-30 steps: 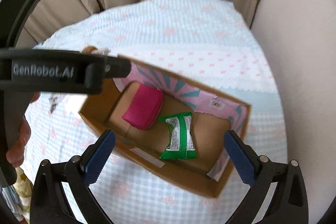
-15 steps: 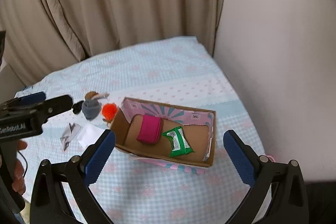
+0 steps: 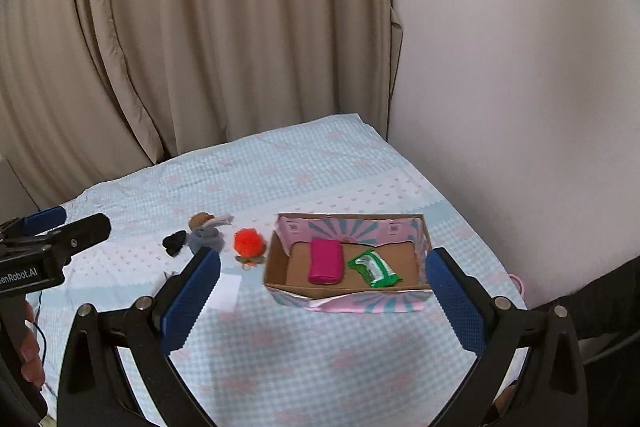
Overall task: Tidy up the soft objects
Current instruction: 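Lift both tools away from the box toward the cloths, then grasp the grey cloth with the left tool while the right tool grasps the white wipe, then carry the grey cloth and white wipe into the box and open both tools, then move both tools toward the grey plush and orange pompom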
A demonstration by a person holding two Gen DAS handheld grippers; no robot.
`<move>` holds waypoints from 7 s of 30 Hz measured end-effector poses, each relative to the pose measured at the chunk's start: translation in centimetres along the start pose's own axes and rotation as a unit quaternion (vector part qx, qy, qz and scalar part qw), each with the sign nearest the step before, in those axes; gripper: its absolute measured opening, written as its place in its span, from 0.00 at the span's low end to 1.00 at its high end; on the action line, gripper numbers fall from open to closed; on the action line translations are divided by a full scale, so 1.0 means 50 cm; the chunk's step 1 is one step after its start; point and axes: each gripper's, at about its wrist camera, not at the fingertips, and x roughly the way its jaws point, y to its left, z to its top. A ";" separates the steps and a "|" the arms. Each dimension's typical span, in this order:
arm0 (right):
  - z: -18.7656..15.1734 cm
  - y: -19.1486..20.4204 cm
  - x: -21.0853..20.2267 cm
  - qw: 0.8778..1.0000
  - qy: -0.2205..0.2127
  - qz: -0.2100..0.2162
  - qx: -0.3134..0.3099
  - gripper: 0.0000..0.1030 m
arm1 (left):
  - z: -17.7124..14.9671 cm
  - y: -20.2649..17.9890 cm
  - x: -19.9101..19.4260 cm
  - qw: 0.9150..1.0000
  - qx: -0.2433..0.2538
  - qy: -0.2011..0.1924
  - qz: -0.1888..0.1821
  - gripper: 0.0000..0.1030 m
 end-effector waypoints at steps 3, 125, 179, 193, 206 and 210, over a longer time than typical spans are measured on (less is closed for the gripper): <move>-0.006 0.046 -0.008 1.000 -0.005 -0.005 0.002 0.99 | -0.007 0.062 -0.025 1.000 -0.005 -0.019 -0.006 1.00; 0.008 0.155 0.271 0.999 0.023 0.034 0.009 0.10 | 0.050 0.025 0.274 0.998 0.036 0.004 -0.053 0.08; -0.054 -0.357 0.804 0.911 0.368 0.144 0.116 1.00 | -0.064 -0.368 0.815 0.948 0.053 0.314 0.025 1.00; -0.020 -0.338 0.715 0.926 0.339 0.135 0.098 1.00 | -0.021 -0.353 0.716 0.961 0.034 0.274 0.010 1.00; 0.055 -0.291 0.513 0.954 0.279 0.102 0.051 1.00 | 0.029 -0.304 0.508 0.984 0.020 0.180 0.007 1.00; 0.070 -0.257 0.428 0.965 0.249 0.075 0.027 1.00 | 0.040 -0.274 0.420 0.990 0.024 0.137 0.024 1.00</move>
